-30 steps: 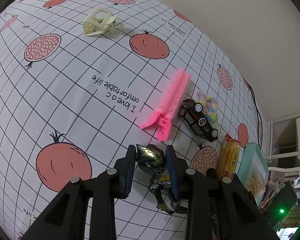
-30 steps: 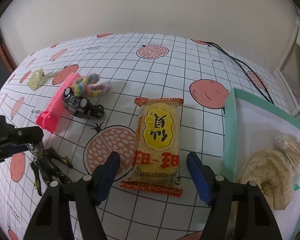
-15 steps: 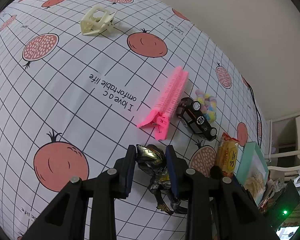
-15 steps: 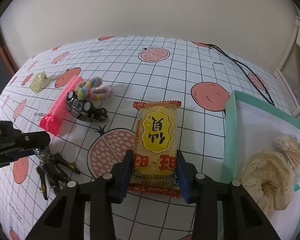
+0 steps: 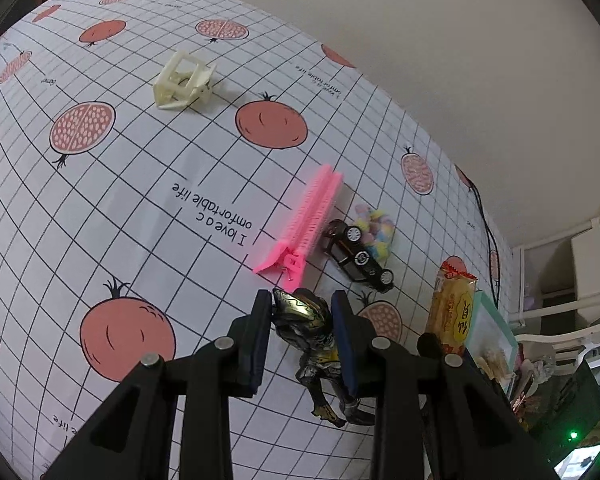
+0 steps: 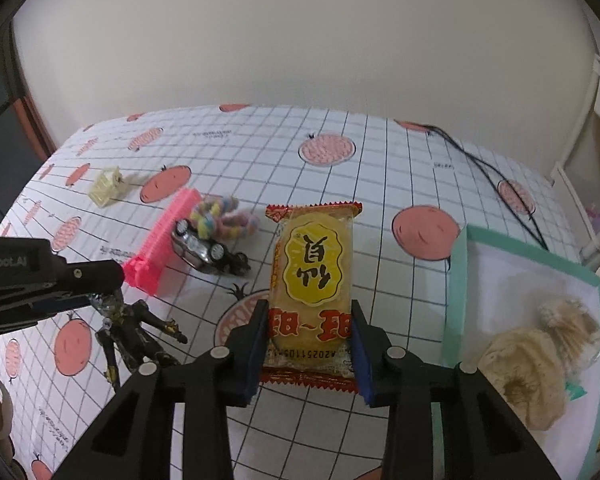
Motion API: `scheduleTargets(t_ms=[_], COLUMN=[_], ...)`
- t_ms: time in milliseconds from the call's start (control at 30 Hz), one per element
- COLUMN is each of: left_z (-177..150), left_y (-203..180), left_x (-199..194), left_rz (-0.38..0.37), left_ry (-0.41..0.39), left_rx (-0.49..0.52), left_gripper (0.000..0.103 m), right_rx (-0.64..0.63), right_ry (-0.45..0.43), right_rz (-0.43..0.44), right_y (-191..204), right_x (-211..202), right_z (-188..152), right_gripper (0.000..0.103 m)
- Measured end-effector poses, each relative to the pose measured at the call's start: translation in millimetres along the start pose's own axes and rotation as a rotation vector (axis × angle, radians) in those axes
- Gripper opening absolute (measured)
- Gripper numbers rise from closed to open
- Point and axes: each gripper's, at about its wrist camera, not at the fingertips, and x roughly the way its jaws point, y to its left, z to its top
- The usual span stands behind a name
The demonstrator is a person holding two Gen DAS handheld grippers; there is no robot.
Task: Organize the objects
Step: 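Carry the robot figure and snack packet with both tools over the box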
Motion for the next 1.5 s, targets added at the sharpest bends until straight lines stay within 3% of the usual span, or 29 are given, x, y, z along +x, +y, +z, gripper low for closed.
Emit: scheduleTargets(t_ms=[367, 800, 1133, 1500], left_z=[-9, -45, -90, -133], left_y=[-32, -99, -152, -191], left_x=[-12, -20, -3, 21], left_rz=[-0.058, -0.152, -0.219, -0.222], left_ry=[-0.025, -0.040, 0.028, 0.120], left_rx=[0.048, 0.163, 0.280, 0.401], left_gripper=[0.031, 0.031, 0.031, 0.031], right_rx=[0.012, 0.072, 0.108, 0.164], right_ry=[-0.036, -0.079, -0.094, -0.065], right_rz=[-0.014, -0.092, -0.148, -0.174], right_y=[-13, -83, -140, -186], right_x=[-26, -64, -85, -88], right_z=[7, 4, -7, -22], right_gripper=[0.039, 0.039, 0.039, 0.039])
